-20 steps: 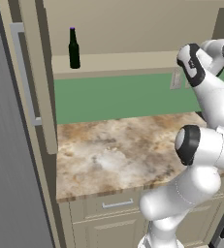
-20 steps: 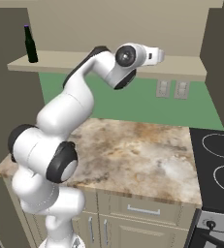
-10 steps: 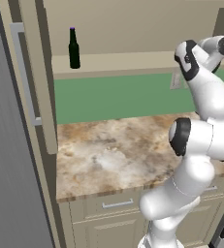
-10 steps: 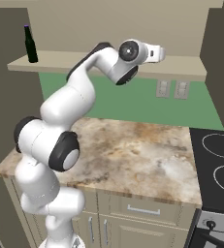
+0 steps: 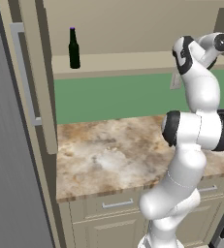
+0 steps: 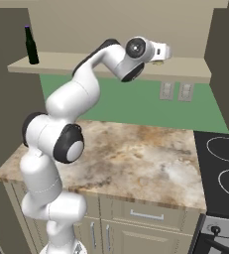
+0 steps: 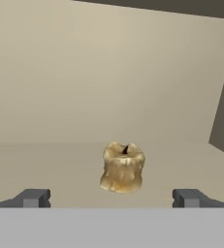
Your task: Get the candle and the beer from the cabinet and move them to the dining counter.
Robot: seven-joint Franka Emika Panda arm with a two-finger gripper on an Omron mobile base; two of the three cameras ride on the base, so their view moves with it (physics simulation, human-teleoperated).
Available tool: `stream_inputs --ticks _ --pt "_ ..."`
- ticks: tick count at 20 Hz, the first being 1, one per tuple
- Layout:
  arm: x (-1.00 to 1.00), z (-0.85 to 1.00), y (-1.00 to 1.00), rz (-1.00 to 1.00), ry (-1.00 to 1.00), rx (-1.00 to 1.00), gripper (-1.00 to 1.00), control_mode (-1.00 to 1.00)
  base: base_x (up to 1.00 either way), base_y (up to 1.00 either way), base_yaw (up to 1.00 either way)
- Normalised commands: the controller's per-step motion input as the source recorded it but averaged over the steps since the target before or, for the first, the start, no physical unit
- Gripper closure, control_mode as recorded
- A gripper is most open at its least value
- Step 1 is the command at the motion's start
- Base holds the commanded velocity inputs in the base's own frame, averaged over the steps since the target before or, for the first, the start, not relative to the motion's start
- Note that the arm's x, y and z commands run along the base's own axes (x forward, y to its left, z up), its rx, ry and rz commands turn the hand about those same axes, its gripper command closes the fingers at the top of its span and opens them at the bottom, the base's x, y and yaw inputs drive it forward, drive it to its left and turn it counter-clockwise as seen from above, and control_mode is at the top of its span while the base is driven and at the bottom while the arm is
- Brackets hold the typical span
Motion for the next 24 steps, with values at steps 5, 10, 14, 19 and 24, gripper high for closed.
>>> stream_inputs --ticks 5,10,14,19,24 --pt "0.08 0.0 -0.03 0.0 0.01 0.0 -1.0 -1.0 0.0 0.0 0.0" --pt "0.06 0.0 0.0 0.0 0.0 0.0 -1.0 -1.0 0.0 0.0 0.0" --pt "0.14 -0.02 -0.07 0.0 0.0 0.01 -1.0 -1.0 0.0 0.0 0.0" --pt "0.16 -0.23 -0.08 0.0 -0.03 0.0 -1.0 -1.0 0.0 0.0 0.0" --pt "0.2 -0.17 -0.12 0.0 -0.02 0.01 -1.0 -1.0 0.0 0.0 0.0"
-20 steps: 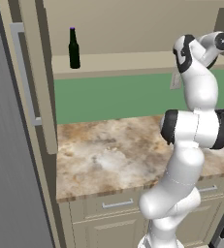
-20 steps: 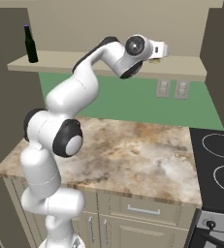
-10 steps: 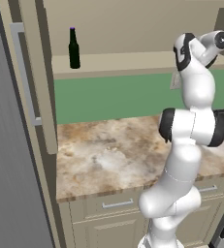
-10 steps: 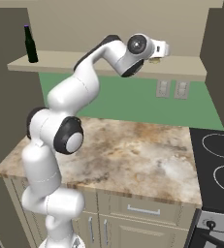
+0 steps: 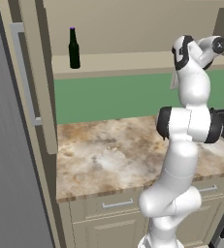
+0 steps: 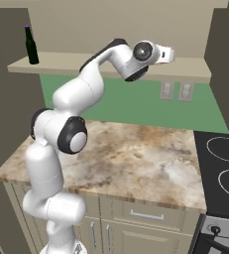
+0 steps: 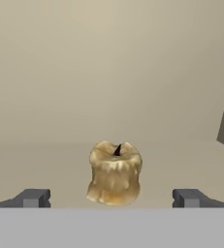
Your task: Get the candle and the beer from the cabinet and move them to the dining counter.
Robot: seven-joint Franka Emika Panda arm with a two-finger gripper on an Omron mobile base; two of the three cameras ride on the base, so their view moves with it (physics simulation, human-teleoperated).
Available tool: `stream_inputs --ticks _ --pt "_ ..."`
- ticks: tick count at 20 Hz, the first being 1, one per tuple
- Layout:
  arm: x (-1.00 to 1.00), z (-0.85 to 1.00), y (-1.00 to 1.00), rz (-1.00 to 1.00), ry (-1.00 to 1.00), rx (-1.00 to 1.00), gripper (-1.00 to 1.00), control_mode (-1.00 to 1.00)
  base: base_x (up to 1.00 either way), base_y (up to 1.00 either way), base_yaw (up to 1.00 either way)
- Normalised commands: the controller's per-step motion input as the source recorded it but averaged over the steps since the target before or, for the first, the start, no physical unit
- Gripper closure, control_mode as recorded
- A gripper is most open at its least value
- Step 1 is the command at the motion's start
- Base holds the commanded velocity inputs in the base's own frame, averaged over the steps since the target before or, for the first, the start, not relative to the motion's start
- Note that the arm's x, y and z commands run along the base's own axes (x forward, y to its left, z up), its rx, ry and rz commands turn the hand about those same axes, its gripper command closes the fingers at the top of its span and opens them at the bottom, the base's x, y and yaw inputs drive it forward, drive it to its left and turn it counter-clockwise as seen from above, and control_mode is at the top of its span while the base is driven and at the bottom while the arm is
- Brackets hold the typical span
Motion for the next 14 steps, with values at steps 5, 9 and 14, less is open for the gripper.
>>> stream_inputs --ticks 5,9,14 --pt "0.15 -0.02 -0.14 0.0 0.0 0.01 -1.0 -1.0 0.0 0.0 0.0" --pt "0.13 0.0 -0.05 0.0 0.0 0.0 -1.0 -1.0 0.0 0.0 0.0" --pt "0.12 0.0 -0.02 0.0 0.0 0.0 -1.0 -1.0 0.0 0.0 0.0"
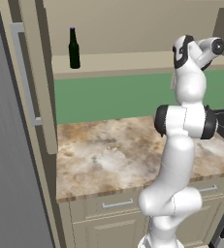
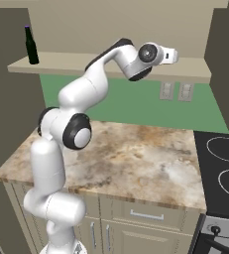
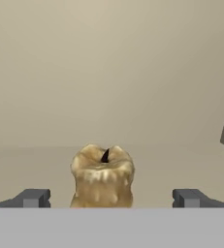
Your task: Get the candle and the beer from the cabinet and move them to the dining counter.
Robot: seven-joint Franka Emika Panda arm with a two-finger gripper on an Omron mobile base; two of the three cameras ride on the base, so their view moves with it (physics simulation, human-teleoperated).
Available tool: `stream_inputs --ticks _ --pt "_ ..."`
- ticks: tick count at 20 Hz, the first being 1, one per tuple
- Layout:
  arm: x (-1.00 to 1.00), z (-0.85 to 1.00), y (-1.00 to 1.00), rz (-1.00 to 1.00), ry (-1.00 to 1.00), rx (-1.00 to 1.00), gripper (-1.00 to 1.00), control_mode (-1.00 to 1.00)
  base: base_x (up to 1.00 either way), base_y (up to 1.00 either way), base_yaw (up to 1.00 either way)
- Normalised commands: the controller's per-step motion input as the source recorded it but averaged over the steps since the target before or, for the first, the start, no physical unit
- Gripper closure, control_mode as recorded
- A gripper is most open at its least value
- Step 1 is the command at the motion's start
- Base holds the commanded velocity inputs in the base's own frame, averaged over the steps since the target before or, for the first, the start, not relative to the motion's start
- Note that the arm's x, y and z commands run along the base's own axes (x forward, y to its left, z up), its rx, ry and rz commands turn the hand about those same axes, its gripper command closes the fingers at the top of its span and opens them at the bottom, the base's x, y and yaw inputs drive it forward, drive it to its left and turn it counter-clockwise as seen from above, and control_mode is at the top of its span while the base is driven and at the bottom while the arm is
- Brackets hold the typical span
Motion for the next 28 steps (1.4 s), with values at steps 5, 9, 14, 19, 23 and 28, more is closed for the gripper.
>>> stream_inputs --ticks 5,9,14,19,23,28 --pt "0.13 0.0 0.0 0.0 0.0 0.0 -1.0 -1.0 0.0 0.0 0.0" --pt "0.19 0.0 0.0 0.0 0.0 0.0 -1.0 -1.0 0.0 0.0 0.0" --pt "0.14 0.0 0.0 0.0 0.0 0.0 -1.0 -1.0 0.0 0.0 0.0" --pt "0.04 0.0 0.0 0.0 0.0 0.0 -1.0 -1.0 0.0 0.0 0.0" --pt "0.01 -0.01 0.0 0.0 0.0 0.0 -1.0 -1.0 0.0 0.0 0.0" --pt "0.1 -0.01 0.0 0.0 0.0 0.0 -1.0 -1.0 0.0 0.0 0.0"
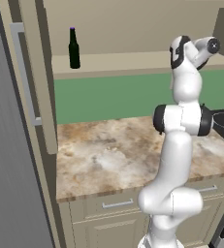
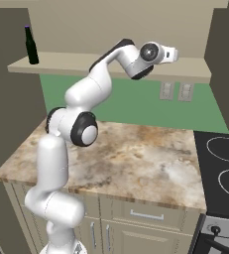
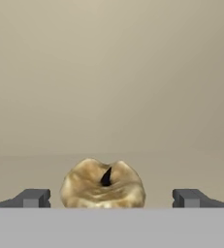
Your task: Get the candle and the beer from the cabinet and move them to the dining counter.
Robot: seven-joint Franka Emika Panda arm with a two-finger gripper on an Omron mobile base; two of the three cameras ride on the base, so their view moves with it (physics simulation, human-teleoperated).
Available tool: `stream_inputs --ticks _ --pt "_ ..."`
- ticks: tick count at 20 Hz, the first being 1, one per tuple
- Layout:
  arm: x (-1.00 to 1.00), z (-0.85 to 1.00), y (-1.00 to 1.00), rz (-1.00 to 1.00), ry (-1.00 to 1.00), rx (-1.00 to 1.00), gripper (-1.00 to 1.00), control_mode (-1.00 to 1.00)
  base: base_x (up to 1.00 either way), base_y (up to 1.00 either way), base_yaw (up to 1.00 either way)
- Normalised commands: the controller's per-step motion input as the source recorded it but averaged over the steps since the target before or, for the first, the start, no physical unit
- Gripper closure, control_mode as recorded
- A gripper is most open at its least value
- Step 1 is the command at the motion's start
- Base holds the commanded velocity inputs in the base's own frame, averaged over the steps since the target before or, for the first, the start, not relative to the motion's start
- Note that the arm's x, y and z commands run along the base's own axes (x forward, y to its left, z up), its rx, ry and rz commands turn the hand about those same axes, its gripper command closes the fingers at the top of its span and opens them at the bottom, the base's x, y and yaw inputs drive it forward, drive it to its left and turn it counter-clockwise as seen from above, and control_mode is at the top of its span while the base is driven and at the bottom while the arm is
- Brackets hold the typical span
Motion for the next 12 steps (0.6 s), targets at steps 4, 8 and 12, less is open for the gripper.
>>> stream_inputs --ticks 4,8,12 --pt "0.11 -0.06 0.0 0.0 0.02 0.0 -1.0 -1.0 0.0 0.0 0.0" --pt "0.09 -0.05 0.0 0.0 0.02 0.0 -1.0 -1.0 0.0 0.0 0.0" --pt "0.04 -0.02 0.0 0.0 0.01 0.0 -1.0 -1.0 0.0 0.0 0.0"
